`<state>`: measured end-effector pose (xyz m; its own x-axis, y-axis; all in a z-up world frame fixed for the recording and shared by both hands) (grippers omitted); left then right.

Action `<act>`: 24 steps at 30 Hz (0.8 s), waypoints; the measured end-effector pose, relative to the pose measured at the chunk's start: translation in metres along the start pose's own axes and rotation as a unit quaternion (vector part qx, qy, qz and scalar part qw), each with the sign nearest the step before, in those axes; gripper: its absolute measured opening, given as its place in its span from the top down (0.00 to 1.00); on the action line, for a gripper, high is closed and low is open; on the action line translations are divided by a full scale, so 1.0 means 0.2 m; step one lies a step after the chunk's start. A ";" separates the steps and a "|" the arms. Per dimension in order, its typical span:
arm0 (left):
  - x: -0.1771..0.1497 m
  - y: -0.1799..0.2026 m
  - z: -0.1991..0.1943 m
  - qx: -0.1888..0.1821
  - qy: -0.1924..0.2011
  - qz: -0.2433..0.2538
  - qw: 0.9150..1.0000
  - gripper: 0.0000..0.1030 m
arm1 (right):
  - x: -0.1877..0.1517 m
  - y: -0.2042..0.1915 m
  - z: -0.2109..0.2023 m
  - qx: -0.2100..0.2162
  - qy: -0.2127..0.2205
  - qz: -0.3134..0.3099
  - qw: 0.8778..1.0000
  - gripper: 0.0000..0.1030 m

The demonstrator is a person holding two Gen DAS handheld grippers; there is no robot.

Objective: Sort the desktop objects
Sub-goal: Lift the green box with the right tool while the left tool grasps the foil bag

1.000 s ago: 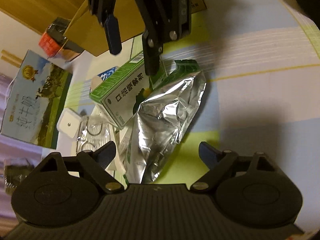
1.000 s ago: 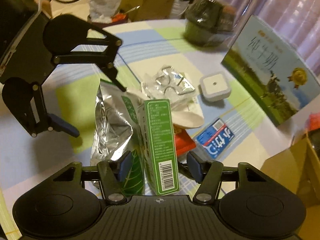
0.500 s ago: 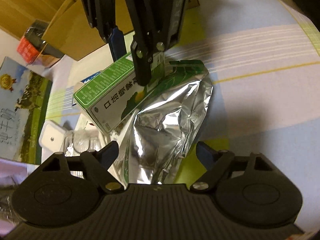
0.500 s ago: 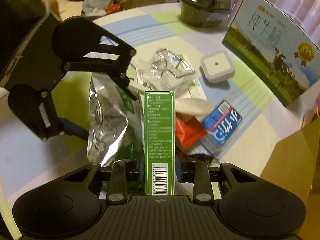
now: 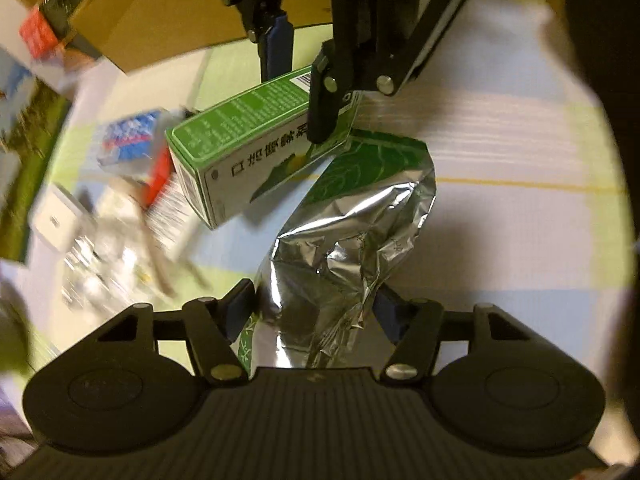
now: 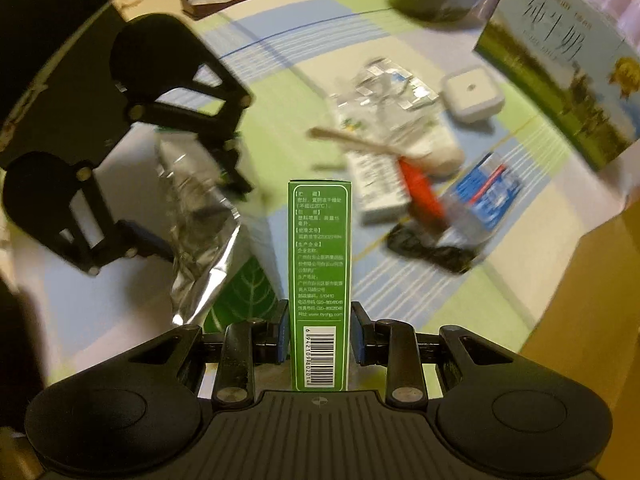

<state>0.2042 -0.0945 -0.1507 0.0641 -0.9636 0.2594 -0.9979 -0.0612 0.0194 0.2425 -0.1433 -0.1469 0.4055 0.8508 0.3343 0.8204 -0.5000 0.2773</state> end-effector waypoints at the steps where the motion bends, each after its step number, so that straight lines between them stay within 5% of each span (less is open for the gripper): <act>1: -0.01 0.04 -0.02 -0.019 0.003 -0.021 1.000 0.42 | -0.02 -0.02 -0.02 0.009 -0.005 0.009 1.000 0.74; 4: -0.04 0.14 -0.05 -0.052 0.012 -0.065 0.996 0.39 | -0.07 -0.04 -0.05 0.027 -0.022 0.046 0.998 0.74; 7: -0.05 0.20 -0.06 -0.032 0.022 -0.063 0.997 0.29 | -0.12 -0.05 -0.06 0.008 -0.033 0.049 0.998 0.74; 12: -0.02 0.32 -0.04 0.010 0.000 0.034 0.999 0.23 | -0.19 -0.03 -0.07 0.003 -0.030 0.065 0.997 0.74; 17: -0.01 0.34 0.08 0.020 -0.050 0.116 0.992 0.19 | -0.20 -0.04 -0.06 0.000 -0.026 0.062 0.998 0.74; 19: 0.01 0.29 0.09 0.005 -0.045 0.091 0.995 0.26 | -0.21 -0.04 -0.05 0.001 -0.026 0.063 0.998 0.69; 20: -0.01 0.27 0.10 -0.005 -0.045 0.067 0.997 0.37 | -0.21 -0.03 -0.03 0.000 -0.028 0.063 0.998 0.66; 24: -0.06 0.17 0.06 -0.014 -0.034 -0.040 0.999 0.44 | -0.19 -0.03 0.02 0.000 -0.027 0.072 0.997 0.53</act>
<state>0.1704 -0.0880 -0.1642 0.1433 -0.9713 0.1900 -0.9890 -0.1333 0.0645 0.2230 -0.1722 -0.1648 0.5399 0.7782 0.3208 0.7525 -0.6170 0.2302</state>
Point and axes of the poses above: each gripper's, at about its wrist camera, not at the fingertips, and z roughly the way its jaws point, y to its right, x to its top, the point moved 6 cm from there along z, roughly the way its jaws point, and after that the axes turned 14 degrees about -x, right-handed, at the moved point
